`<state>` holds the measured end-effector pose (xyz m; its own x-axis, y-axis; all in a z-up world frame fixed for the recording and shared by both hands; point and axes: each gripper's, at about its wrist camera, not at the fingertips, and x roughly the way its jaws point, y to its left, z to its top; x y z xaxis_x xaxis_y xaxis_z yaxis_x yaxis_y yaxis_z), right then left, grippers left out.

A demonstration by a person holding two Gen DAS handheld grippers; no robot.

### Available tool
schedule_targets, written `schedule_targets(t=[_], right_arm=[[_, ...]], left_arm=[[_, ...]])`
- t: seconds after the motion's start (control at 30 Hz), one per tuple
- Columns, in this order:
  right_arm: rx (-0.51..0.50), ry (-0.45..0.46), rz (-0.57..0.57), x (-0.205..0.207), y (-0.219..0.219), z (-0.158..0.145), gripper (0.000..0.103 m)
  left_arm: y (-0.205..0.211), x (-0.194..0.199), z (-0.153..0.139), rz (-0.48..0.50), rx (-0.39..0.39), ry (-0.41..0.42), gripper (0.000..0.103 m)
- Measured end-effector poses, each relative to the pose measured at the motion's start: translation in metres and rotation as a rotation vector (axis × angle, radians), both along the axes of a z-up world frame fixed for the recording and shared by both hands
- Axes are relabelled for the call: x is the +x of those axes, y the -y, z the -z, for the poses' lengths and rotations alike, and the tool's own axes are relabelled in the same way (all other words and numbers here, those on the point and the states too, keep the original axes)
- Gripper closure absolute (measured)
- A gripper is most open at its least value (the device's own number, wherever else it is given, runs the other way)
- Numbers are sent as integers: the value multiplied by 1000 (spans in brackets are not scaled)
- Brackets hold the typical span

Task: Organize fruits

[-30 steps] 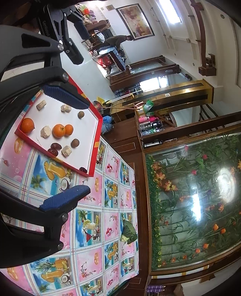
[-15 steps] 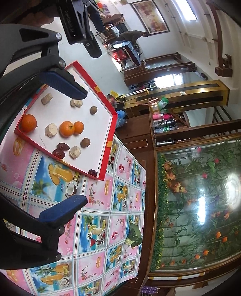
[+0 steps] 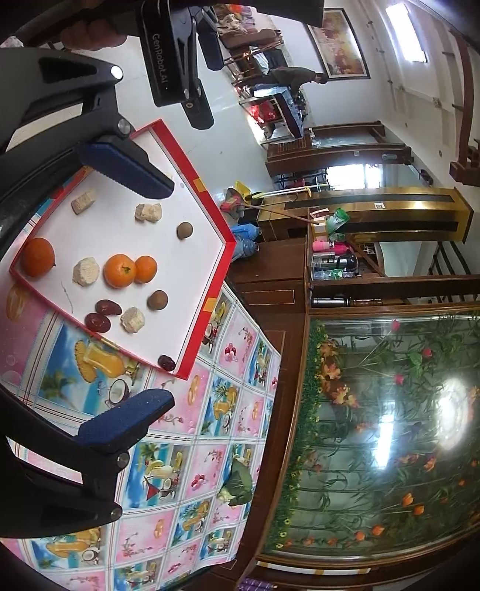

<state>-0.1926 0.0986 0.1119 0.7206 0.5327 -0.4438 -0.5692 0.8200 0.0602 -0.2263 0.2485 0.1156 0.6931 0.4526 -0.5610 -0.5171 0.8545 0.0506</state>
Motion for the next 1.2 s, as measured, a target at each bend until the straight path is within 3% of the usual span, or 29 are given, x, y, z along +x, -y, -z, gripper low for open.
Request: schedule_targets(t=[1.2], right_arm=[[-6, -29, -20, 21, -20, 15, 0]], left_arm=[[-17, 13, 16, -34, -1, -63, 0]])
